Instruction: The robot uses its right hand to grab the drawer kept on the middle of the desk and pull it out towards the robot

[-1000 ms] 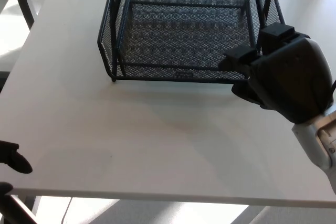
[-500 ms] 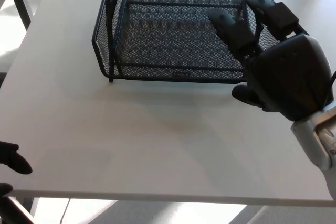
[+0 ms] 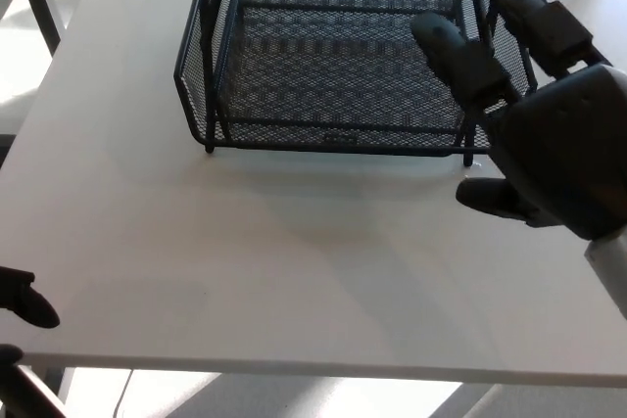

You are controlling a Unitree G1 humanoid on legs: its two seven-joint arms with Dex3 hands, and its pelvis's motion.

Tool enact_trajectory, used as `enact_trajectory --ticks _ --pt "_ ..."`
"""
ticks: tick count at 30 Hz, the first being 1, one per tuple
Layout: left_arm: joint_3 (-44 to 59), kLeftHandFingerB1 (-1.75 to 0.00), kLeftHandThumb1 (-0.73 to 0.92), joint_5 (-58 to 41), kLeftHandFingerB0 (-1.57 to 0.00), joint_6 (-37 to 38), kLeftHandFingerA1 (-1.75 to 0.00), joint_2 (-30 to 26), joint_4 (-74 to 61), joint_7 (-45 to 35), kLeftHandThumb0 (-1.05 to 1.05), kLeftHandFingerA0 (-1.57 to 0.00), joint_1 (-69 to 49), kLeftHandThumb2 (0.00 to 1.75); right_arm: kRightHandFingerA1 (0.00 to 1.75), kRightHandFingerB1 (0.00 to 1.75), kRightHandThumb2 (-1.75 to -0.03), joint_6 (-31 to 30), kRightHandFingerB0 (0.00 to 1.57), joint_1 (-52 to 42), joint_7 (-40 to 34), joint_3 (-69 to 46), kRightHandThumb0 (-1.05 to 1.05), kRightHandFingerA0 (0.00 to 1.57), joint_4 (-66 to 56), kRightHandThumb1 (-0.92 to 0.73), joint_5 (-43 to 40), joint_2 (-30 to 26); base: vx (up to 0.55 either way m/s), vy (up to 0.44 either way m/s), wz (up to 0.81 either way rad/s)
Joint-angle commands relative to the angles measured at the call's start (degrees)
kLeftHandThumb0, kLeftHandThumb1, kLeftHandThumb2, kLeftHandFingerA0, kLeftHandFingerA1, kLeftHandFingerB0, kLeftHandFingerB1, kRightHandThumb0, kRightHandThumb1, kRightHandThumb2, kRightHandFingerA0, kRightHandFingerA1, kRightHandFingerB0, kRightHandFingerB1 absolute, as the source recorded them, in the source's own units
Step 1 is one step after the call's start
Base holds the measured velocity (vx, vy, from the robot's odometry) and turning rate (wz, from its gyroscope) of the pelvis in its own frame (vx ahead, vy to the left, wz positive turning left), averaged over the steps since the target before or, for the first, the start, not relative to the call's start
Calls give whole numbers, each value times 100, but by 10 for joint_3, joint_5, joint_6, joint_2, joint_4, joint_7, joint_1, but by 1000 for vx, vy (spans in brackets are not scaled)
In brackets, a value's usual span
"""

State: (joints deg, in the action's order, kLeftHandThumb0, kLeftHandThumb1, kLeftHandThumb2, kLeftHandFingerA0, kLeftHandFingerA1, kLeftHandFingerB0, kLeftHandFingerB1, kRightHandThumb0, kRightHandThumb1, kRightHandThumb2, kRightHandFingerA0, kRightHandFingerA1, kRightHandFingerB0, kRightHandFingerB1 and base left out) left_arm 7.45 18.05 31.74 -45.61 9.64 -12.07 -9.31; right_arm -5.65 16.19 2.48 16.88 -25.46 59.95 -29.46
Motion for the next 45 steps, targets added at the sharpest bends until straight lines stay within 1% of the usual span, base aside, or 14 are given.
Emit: enact_trajectory --ticks 1,10,17,19,20,30,31,32,33,37,38,40,41,45 --pt "11 -61 56 10 -80 5 -90 -14 -1 -2 -28 -79 -12 57 13 16 -83 -6 0 -81 118 -114 -84 0 -100 -47 -83 -64 0 0 0" --pt "12 -60 56 10 -81 8 -88 -14 0 0 -27 -80 -16 57 15 29 -66 13 0 -208 137 -321 -64 0 -175 -43 -194 -80 0 0 0" --pt "12 -57 57 12 -80 -5 -87 -13 -3 -2 -29 -80 -19 56 26 30 -79 -17 0 -311 155 -507 -65 0 -200 -39 -223 -41 0 0 0" --pt "14 -57 57 8 -80 -8 -86 -12 -7 -4 -29 -80 -21 57 31 29 -58 -26 1 -321 157 -533 -66 0 -194 -52 -231 -34 0 0 0" --pt "15 -57 55 9 -81 -6 -86 -12 -6 -2 -27 -81 -21 57 19 27 -83 -12 0 -330 144 -551 -74 0 -174 -44 -240 -33 0 0 0" --pt "12 -57 56 18 -80 14 -88 -14 9 10 -27 -81 -17 57 38 41 -91 -9 0 -347 77 -600 -85 0 152 -46 -224 -78 0 0 0" --pt "12 -58 56 16 -79 12 -87 -14 9 7 -28 -79 -17 57 47 32 -58 -8 0 -346 74 -594 -85 0 181 -55 -219 -85 0 0 0" --pt "12 -58 56 13 -79 10 -87 -14 7 4 -28 -79 -18 57 47 32 -58 -1 0 -344 73 -594 -85 0 200 -55 -228 -87 0 0 0" --pt "13 -58 57 11 -79 8 -88 -15 6 2 -28 -79 -16 57 44 35 -89 7 0 -342 77 -579 -90 0 259 -52 -228 -104 0 0 0" --pt "12 -57 55 12 -80 13 -88 -13 11 6 -27 -80 -14 57 49 36 -90 12 0 -335 66 -572 -89 0 291 -51 -232 -104 0 0 0" --pt "13 -58 56 13 -80 16 -89 -13 12 7 -27 -79 -15 57 64 44 -56 11 0 -323 50 -561 -80 0 323 -51 -232 -97 0 0 0" --pt "14 -57 55 12 -80 19 -88 -13 11 8 -27 -80 -17 57 67 44 -56 3 2 -293 8 -537 -79 0 395 -50 -226 -79 0 0 0" --pt "13 -57 56 13 -79 17 -88 -14 11 8 -28 -79 -18 57 59 38 -86 16 1 -289 -4 -525 -74 1 426 -41 -219 -86 0 0 0" --pt "13 -57 56 17 -80 14 -87 -14 6 8 -27 -80 -18 57 48 25 -91 -9 0 -272 22 -488 -86 0 491 -49 -208 -91 0 0 0"
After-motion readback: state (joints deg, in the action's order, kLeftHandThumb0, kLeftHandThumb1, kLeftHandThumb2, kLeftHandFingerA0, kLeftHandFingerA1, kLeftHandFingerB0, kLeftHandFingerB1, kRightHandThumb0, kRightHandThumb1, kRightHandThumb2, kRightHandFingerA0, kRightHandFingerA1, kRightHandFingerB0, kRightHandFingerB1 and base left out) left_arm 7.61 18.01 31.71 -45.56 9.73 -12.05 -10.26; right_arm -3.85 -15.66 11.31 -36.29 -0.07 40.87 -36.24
